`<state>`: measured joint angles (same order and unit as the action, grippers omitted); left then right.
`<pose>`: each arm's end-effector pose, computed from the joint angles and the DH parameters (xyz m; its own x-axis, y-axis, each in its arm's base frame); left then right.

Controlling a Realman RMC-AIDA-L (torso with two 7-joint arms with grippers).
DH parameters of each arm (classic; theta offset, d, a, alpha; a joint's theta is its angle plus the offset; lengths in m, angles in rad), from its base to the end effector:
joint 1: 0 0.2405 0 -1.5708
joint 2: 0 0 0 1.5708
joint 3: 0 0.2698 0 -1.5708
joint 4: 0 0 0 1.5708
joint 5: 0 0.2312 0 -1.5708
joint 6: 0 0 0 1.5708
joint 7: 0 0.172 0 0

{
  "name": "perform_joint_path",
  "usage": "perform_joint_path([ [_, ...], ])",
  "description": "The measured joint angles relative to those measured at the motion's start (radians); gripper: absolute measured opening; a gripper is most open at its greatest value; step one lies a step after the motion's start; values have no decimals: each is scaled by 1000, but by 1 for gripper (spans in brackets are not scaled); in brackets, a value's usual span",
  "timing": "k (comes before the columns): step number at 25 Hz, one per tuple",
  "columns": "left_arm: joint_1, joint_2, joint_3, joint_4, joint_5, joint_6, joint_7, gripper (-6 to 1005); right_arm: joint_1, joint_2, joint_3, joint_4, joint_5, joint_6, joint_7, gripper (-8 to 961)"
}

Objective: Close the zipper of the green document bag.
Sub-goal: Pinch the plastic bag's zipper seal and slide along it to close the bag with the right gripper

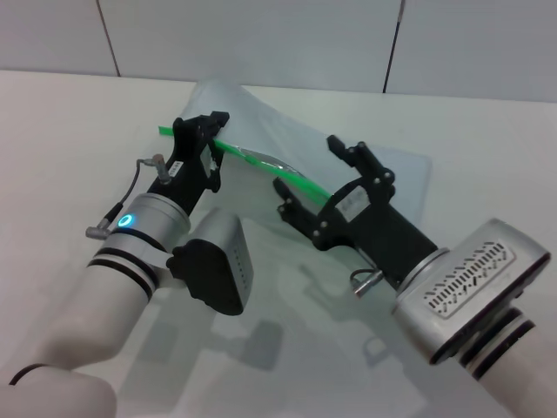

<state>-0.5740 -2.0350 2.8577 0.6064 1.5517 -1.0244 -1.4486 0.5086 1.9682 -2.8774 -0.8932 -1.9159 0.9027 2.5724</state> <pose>-0.2479 0.3884 -0.1170 0.7917 -0.2706 -0.5477 -0.5859 -0.0828 -0.8061 0.1783 0.3271 -0.1612 0.8415 0.1538 -0.5179 -0.3268 -0.6184 -0.7146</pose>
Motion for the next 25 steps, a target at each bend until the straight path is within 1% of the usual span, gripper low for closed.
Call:
perform_joint_path([
  [6,10,-3,0,10,56,-1,24,55,36,1,1,-9,-33,-51,0,832],
  [14,13,-4,0,27,96,-10,27,55,66,4,0,-5,-42,-91,0,831],
  [25,20,-4,0,48,128,-11,50,55,73,10,7,16,-37,-96,2,830],
])
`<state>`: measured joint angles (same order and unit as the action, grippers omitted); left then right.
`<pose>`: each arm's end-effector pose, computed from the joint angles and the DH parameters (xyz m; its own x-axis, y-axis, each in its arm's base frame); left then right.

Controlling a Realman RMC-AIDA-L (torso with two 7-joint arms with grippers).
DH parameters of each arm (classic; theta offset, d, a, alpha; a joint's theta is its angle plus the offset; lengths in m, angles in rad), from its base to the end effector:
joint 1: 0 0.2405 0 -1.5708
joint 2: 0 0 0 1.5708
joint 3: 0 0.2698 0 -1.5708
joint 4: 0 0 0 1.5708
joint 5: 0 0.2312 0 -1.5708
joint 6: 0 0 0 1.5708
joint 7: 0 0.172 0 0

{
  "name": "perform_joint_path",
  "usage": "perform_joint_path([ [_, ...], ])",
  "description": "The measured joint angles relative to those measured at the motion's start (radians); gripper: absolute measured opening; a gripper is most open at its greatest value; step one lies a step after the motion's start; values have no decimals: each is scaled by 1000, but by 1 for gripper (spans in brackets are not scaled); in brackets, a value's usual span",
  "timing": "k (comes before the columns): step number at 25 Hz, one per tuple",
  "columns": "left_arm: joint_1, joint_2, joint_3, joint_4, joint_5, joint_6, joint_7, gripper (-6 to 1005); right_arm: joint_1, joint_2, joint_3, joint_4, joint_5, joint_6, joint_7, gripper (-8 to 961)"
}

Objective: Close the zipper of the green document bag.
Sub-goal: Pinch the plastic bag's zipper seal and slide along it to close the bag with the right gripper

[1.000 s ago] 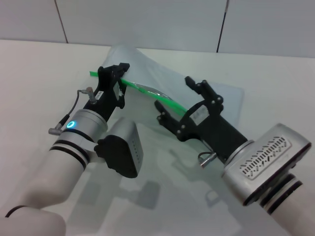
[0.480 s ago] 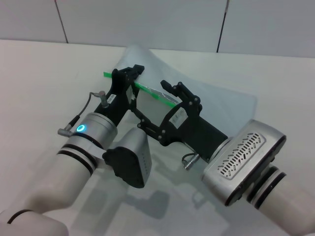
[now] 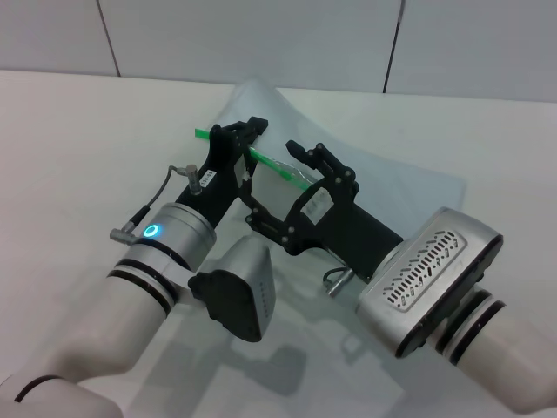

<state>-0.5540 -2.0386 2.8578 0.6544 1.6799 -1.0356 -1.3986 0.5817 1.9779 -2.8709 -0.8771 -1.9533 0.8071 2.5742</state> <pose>-0.2243 0.3729 -0.1314 0.7250 -0.3848 -0.5713 -0.6317 -0.0409 -0.7741 0.1614 0.3347 -0.1770 0.8667 0.1806 -0.4650 -0.2291 -0.6841 -0.6925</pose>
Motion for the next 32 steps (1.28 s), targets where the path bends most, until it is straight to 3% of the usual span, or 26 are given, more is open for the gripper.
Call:
perform_joint_path([
  [4,2,0,0,2,11,0,1,55,1,3,1,12,4,0,5,830],
  [9,3,0,0,2,21,-2,1,55,1,14,4,29,6,0,8,746],
  [20,4,0,0,2,21,-25,6,55,-3,17,4,47,7,9,9,438],
  [26,4,0,0,2,22,-25,6,55,-6,22,5,61,7,11,9,426],
  [32,5,0,0,2,26,-27,6,55,-7,35,5,81,7,13,8,332],
])
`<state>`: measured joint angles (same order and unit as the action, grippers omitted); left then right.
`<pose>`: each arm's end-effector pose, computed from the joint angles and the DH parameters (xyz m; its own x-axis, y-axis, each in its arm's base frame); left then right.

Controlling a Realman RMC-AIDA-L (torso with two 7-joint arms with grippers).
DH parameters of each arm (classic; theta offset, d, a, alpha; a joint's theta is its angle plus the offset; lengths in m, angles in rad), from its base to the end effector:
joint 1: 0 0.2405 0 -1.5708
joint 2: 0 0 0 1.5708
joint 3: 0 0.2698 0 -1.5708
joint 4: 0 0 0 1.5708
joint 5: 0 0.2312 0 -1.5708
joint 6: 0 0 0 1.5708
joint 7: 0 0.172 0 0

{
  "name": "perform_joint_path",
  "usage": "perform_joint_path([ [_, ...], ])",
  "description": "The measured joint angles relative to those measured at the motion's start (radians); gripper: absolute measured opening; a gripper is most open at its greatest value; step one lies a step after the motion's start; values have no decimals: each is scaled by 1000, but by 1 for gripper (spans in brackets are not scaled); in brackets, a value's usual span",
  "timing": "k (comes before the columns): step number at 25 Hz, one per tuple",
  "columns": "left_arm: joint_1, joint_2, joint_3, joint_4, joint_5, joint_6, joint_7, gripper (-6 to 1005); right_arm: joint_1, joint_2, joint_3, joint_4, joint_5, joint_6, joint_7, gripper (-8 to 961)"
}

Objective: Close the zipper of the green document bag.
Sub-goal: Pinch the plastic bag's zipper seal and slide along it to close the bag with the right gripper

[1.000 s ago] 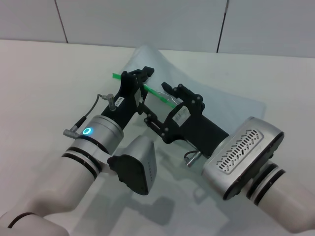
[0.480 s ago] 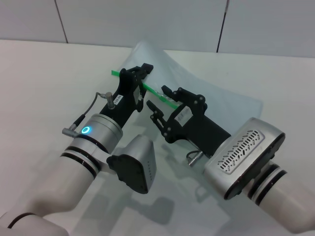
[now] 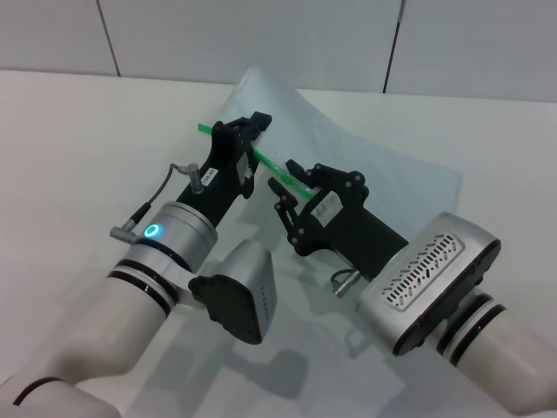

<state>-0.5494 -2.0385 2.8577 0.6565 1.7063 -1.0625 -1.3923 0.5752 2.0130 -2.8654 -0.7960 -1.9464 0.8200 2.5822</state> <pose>-0.2199 0.3706 -0.1293 0.7102 -0.3991 -0.5800 -0.6354 -0.0084 -0.7722 0.1758 0.3396 -0.1810 0.8824 0.1620 -0.4416 -0.2373 -0.6574 -0.7152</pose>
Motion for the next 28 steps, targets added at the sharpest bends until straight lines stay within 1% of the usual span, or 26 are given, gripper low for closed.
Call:
perform_joint_path([
  [7,1,1,0,0,10,-1,0,55,-2,1,0,4,0,19,-1,229],
  [13,2,1,0,0,11,-1,-1,55,-3,1,-2,5,0,23,1,217],
  [23,2,2,0,0,12,-1,1,55,-3,4,-2,14,0,24,0,138],
  [28,2,2,0,0,19,-1,1,55,-3,4,-2,15,0,24,0,120],
])
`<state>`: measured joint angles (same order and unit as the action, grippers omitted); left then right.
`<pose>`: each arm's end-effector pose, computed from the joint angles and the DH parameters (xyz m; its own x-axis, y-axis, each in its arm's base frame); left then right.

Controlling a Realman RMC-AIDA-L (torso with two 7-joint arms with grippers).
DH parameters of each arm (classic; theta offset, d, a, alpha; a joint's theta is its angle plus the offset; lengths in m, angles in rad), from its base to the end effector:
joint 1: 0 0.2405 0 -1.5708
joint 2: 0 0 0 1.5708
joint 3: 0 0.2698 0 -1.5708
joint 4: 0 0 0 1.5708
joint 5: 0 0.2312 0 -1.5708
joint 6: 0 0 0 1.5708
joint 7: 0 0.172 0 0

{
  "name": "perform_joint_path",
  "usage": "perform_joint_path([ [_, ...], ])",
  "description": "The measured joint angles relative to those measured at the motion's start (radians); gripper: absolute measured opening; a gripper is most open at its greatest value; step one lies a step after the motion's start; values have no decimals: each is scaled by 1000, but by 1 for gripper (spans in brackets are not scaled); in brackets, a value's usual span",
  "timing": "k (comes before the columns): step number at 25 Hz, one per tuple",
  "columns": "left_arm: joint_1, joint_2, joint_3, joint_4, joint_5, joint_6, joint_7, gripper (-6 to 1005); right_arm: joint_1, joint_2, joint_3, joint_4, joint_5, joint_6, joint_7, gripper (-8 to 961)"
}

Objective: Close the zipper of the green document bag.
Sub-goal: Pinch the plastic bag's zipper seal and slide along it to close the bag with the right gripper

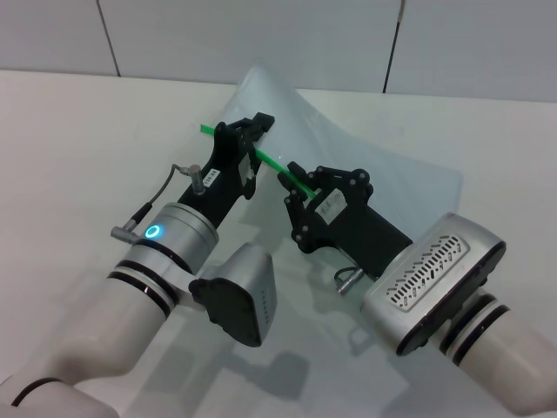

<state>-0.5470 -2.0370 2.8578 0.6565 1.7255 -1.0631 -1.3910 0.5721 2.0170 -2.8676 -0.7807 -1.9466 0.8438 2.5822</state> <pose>-0.2189 0.3692 -0.1299 0.6985 -0.4121 -0.5851 -0.6428 -0.0018 -0.7661 0.1779 0.3405 -0.1786 0.8801 0.1730 -0.4422 -0.2382 -0.6448 -0.7263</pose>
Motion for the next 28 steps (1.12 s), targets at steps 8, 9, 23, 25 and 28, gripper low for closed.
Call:
perform_joint_path([
  [8,3,0,0,0,2,0,-3,55,0,0,-3,0,-1,0,1,96],
  [9,4,0,0,0,2,0,-5,55,0,0,-3,0,-1,0,1,94],
  [23,9,2,0,2,3,-25,-39,54,-18,0,-9,12,-3,52,1,77],
  [25,9,3,0,2,4,-26,-45,54,-21,0,-9,12,-3,52,1,77],
  [28,11,3,0,2,17,-26,-55,54,-25,0,-9,13,-2,52,1,78],
])
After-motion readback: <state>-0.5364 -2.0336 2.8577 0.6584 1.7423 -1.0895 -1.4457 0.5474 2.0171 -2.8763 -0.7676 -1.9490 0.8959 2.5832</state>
